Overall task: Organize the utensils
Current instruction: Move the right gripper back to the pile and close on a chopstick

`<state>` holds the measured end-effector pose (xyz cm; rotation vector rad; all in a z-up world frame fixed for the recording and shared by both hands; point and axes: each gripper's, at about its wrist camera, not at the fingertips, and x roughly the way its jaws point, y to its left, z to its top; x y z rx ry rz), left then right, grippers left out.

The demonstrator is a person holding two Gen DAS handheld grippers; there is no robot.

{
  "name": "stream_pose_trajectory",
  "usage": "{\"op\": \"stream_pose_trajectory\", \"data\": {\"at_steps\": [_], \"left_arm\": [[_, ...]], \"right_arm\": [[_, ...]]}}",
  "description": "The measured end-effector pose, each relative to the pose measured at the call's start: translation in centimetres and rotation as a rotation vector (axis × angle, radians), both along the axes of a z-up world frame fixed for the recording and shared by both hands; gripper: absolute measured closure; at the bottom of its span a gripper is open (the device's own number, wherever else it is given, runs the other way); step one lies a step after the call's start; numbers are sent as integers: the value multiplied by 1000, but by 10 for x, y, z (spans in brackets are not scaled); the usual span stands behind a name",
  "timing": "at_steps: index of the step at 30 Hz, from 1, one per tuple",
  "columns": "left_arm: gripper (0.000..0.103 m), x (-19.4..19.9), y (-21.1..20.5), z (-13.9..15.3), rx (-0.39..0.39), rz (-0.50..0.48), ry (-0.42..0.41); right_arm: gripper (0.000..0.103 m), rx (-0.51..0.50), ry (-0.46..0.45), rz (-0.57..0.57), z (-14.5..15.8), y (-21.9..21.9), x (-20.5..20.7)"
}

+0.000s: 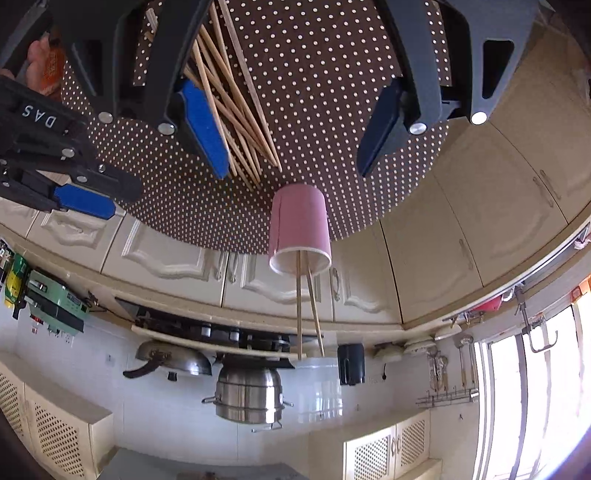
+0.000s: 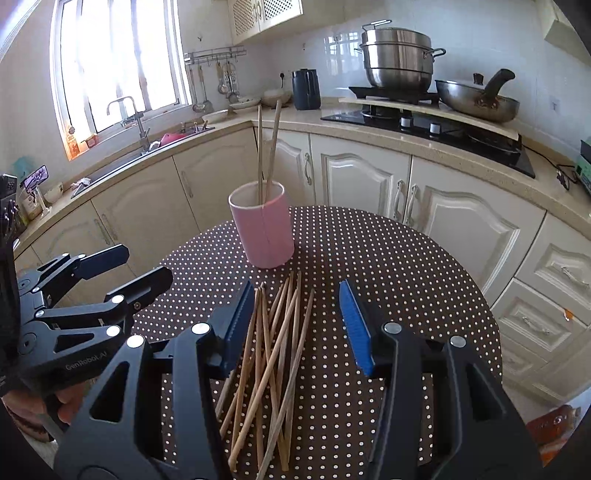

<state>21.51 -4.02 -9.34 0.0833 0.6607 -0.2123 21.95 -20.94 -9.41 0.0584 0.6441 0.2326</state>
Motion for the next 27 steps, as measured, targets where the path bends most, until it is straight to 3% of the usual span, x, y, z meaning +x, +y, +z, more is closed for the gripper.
{"op": "stream_pose_trajectory", "data": {"at_steps": [5,11,27], "left_arm": [[32,11,-2,-44,6,-20,136],[32,18,-9,-88,72,-21,244],[32,41,-36,-121,161,-14,284]], "right_arm": [[55,-15,79,-1,-33,-6,4],[55,-11,147,6,-65,-10,9],[55,-16,206,11,-99,-17,14]]}}
